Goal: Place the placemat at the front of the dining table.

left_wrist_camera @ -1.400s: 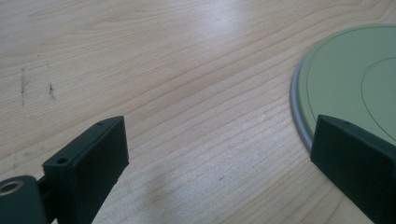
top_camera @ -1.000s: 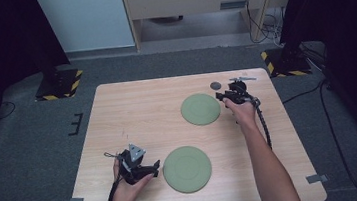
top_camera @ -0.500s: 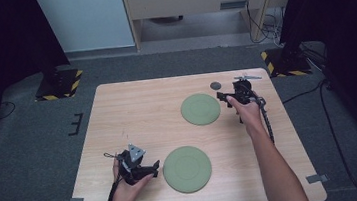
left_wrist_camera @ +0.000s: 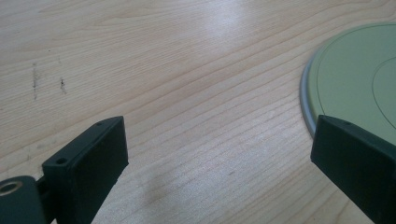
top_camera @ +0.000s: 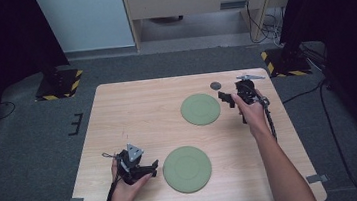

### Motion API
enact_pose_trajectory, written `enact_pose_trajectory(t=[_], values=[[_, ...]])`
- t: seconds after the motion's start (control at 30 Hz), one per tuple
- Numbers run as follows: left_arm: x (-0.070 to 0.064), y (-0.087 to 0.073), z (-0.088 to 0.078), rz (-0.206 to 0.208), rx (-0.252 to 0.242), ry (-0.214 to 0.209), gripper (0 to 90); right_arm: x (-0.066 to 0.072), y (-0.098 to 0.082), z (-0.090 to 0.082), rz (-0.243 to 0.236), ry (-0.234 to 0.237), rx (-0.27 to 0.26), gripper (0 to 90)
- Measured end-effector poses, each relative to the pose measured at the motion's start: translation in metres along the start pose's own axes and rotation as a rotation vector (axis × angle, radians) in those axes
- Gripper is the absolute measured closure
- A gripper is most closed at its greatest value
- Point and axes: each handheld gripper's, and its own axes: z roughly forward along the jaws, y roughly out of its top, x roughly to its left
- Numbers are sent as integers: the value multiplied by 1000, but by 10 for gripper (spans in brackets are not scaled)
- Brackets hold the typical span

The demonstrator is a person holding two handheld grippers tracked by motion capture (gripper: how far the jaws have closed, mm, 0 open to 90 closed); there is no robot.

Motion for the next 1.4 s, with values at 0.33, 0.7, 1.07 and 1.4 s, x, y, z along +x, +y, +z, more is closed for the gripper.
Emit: enact_pose_trajectory(t=[0.33, 0.7, 1.07, 1.4], values=[[-1, 1, 0, 2, -2, -2, 30, 5, -3, -12, -28, 29, -9, 69], [1, 1, -2, -1, -3, -10, 30, 9, -11, -32, -44, 51, -16, 67], [10, 6, -4, 0, 3, -15, 28, 17, -40, -55, -104, 72, 10, 55], [17, 7, -2, -7, 13, -16, 25, 21, -68, -64, -139, 88, 46, 54]])
